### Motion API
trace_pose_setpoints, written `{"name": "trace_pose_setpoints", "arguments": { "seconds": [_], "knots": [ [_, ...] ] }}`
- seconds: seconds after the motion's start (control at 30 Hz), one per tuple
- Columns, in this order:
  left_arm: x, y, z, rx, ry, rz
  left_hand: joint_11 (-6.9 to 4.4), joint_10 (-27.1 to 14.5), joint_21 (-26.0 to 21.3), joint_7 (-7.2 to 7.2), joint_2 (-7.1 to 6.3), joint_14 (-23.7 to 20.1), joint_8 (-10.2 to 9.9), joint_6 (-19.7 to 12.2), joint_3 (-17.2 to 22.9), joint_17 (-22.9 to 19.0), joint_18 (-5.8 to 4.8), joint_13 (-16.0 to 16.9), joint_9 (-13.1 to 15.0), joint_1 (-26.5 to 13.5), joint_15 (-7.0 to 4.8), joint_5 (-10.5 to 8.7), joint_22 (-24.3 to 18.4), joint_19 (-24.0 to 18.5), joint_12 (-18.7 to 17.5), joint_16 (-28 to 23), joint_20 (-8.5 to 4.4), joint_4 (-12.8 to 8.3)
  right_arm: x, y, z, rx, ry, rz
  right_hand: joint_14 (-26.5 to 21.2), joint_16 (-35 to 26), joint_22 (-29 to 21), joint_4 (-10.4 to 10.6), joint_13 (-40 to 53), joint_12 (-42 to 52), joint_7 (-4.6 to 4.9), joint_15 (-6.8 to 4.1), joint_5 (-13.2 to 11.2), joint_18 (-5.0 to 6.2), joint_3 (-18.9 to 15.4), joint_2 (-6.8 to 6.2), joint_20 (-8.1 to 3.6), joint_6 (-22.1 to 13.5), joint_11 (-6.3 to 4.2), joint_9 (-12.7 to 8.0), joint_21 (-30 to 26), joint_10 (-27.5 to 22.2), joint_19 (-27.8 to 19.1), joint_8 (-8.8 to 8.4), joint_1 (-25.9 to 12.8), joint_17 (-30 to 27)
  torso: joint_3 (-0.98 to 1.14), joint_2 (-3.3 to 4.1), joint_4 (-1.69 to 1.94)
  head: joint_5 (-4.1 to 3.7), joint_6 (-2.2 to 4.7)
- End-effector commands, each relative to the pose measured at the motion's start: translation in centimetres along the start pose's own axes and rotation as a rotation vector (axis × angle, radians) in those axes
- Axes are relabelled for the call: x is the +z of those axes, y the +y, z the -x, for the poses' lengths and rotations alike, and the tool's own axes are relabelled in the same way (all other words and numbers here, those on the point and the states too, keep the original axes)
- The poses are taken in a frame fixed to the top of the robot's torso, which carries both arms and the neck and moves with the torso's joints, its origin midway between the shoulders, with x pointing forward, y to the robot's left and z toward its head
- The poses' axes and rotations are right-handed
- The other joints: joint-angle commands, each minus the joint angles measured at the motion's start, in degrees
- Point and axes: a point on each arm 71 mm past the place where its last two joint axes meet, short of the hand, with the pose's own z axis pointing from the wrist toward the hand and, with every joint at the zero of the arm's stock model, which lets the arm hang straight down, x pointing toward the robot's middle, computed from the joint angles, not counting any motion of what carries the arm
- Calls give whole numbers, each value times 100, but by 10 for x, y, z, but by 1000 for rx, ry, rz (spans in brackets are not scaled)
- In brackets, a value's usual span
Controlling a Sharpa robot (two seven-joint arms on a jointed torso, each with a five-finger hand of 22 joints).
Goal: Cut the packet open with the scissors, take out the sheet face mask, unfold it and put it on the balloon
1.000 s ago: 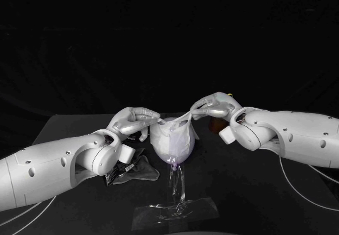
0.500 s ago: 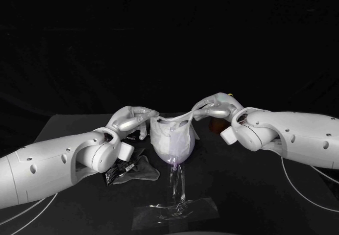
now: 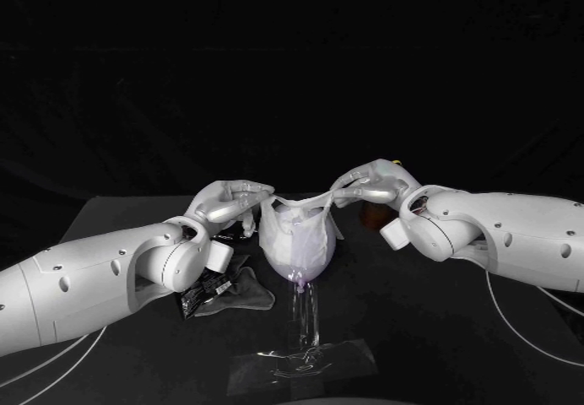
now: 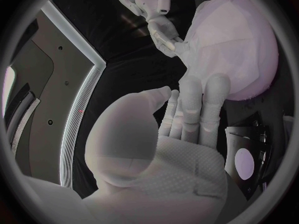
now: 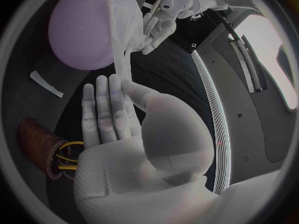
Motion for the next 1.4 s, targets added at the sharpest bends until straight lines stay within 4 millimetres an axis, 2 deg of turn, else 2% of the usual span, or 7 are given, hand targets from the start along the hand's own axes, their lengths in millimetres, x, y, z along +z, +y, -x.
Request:
{"name": "trace_pose_setpoints", "arguments": {
  "seconds": [0.03,0.27,0.33,0.87,1.03,1.23,1.4],
  "knots": [
    [2,0,-1,-5,4,23,-1,42,-37,18,3,-10,-29,-50,24,-8,116,-4,-5,63,-35,16,-10,-2,30,9,-52,-58,0,2,-1,2,2,17,29,-37,6,7,7,-4,-14,-9,23,60,23,0,-10,45,-32,5,20,-11,-25,29,39,5,-1,0,0,-11,-18],
    [6,3,-2,10,-3,58,-25,176,-126,-38,8,-4,-185,-283,147,-21,130,-5,-39,142,-54,16,-127,-7,43,10,-74,-120,0,2,-1,5,-1,19,29,-37,6,7,7,-4,-14,-9,23,60,23,0,-10,45,-32,5,20,-11,-25,29,39,5,-1,-2,4,-12,-35],
    [6,3,-1,13,-8,62,-32,219,-135,-116,-3,-2,-297,-458,193,-27,128,-7,-66,142,-60,16,-131,6,34,11,-81,-127,0,2,-1,5,-2,19,29,-37,6,7,7,-4,-14,-9,23,60,23,0,-10,45,-32,5,20,-11,-25,29,39,5,-1,-3,4,-13,-34],
    [11,5,2,17,-50,91,-125,545,-170,-110,-51,13,-383,-521,158,-44,127,19,-35,-44,-125,14,-149,49,79,17,-129,8,0,2,-1,10,-3,18,33,-40,20,2,9,-3,-17,-12,23,60,25,-1,-11,50,-35,6,29,-6,-27,30,40,9,-2,3,3,5,-45],
    [14,7,6,24,-84,113,-168,693,-172,-40,-89,25,-390,-497,73,-51,120,38,-14,-143,-161,13,-133,79,115,21,-162,98,-1,2,0,15,-6,18,33,-40,20,2,9,-3,-17,-12,23,60,25,-1,-11,50,-35,6,29,-6,-27,30,40,9,-1,1,3,6,-46],
    [16,9,8,31,-100,151,-34,745,-173,171,-244,42,-335,-305,-202,-44,92,42,35,-429,-70,11,-108,118,113,41,-123,347,-1,3,-1,19,-4,20,33,-40,20,2,9,-3,-17,-12,23,60,25,-1,-11,50,-35,6,29,-6,-27,30,40,9,-1,4,2,16,-57],
    [18,11,8,37,-105,178,21,778,-180,234,-296,45,-326,-177,-377,-27,91,51,55,-545,-20,13,-106,136,125,71,-67,510,-2,4,-2,21,-1,22,33,-40,20,2,9,-3,-17,-12,23,60,25,-1,-11,50,-35,6,29,-6,-27,30,40,9,0,5,3,23,-60]
  ]
}}
